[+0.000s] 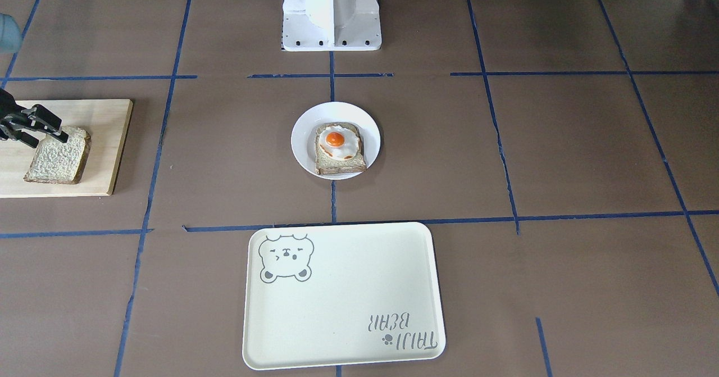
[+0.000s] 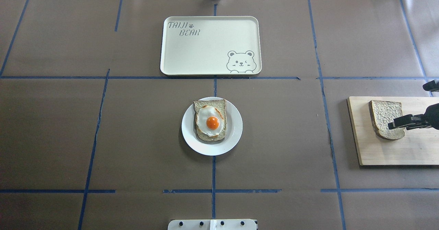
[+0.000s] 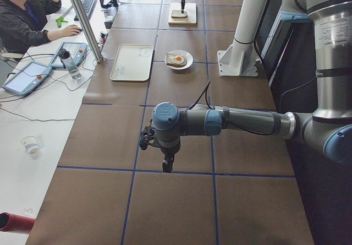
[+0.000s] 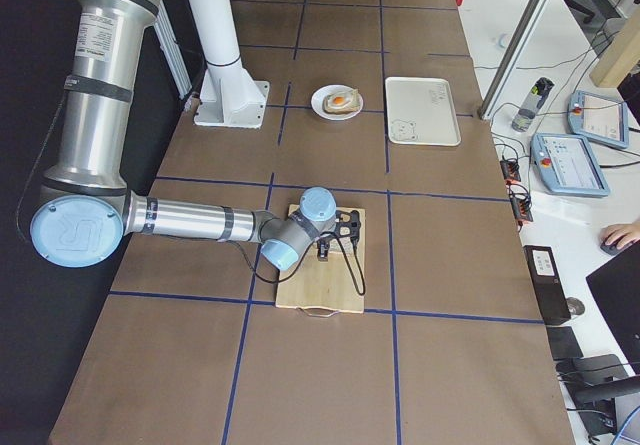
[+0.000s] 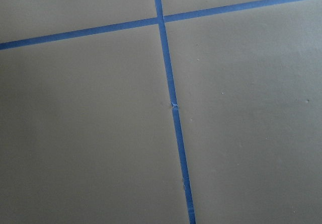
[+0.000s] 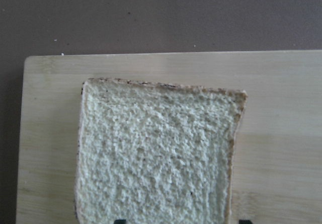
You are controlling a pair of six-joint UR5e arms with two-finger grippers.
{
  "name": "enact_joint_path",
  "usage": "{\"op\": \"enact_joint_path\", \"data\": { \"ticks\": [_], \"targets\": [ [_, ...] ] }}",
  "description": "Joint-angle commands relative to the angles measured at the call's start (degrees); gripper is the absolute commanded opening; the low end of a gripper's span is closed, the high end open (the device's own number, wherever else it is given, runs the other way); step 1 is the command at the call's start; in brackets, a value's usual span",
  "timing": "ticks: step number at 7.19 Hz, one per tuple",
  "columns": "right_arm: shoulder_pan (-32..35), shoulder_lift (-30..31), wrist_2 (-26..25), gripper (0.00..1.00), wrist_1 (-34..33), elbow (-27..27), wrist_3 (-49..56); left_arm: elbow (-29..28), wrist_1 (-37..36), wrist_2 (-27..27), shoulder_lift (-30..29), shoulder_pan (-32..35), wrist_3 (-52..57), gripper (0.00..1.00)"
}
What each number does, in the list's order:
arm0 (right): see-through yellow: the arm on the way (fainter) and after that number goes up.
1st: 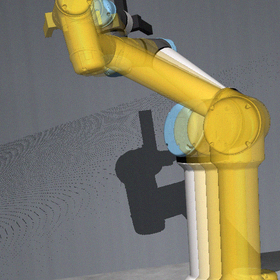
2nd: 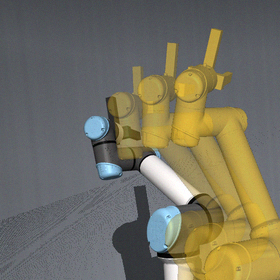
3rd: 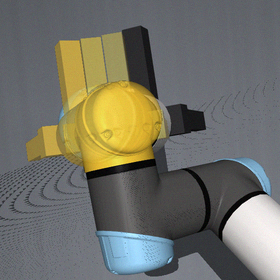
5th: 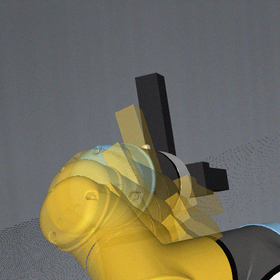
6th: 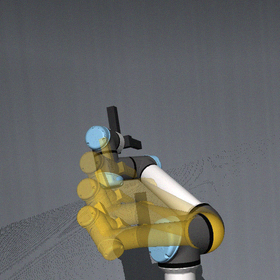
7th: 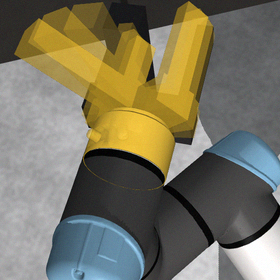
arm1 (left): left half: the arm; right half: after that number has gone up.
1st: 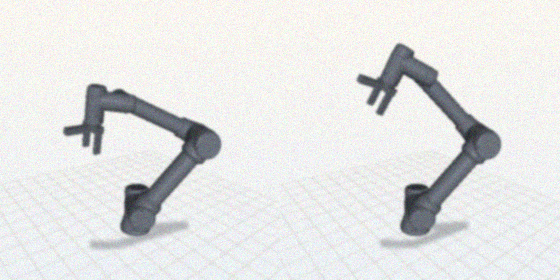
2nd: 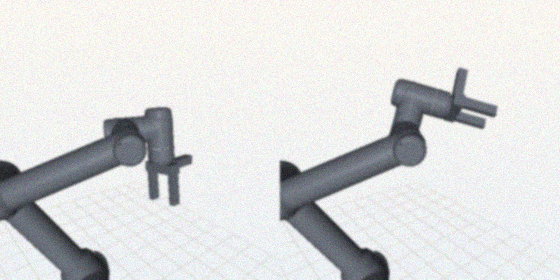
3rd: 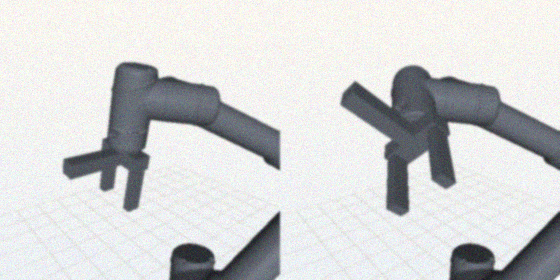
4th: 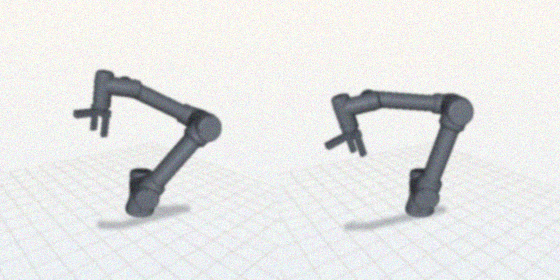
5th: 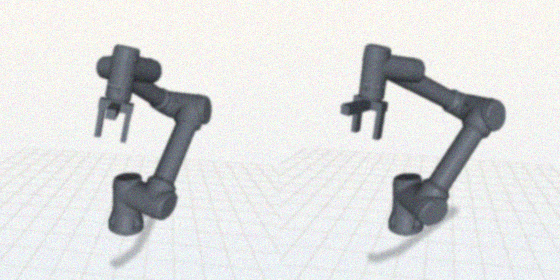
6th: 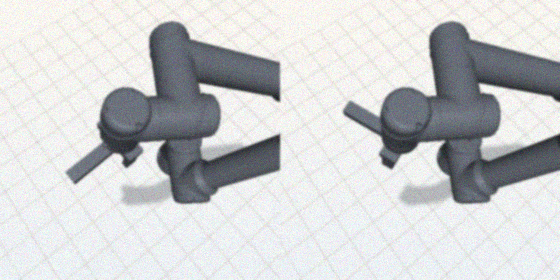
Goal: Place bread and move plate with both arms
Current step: 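Grasp the bread slice edge with the right gripper and lift it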
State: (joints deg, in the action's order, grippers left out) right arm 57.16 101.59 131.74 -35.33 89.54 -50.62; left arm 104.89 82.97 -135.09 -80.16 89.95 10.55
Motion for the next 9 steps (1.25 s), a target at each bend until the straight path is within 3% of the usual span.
{"op": "enact_joint_path", "data": {
  "ticks": [1,3,4,9],
  "targets": [
    [-0.1,-0.2,0.0,0.48,0.0,0.0,-0.6,-0.1,0.1,0.0,0.0,0.0,0.0,1.0],
    [-0.1,-0.2,0.2,0.12,0.1,0.1,0.1,-0.3,0.0,0.0,0.0,0.0,0.0,1.0],
    [-0.1,-0.1,0.3,0.01,0.1,0.2,0.2,-0.4,0.0,0.0,0.0,0.0,0.0,1.0],
    [0.2,0.6,2.5,0.0,0.1,5.1,0.3,-0.3,0.0,0.0,0.1,0.0,0.0,1.0]
  ]
}}
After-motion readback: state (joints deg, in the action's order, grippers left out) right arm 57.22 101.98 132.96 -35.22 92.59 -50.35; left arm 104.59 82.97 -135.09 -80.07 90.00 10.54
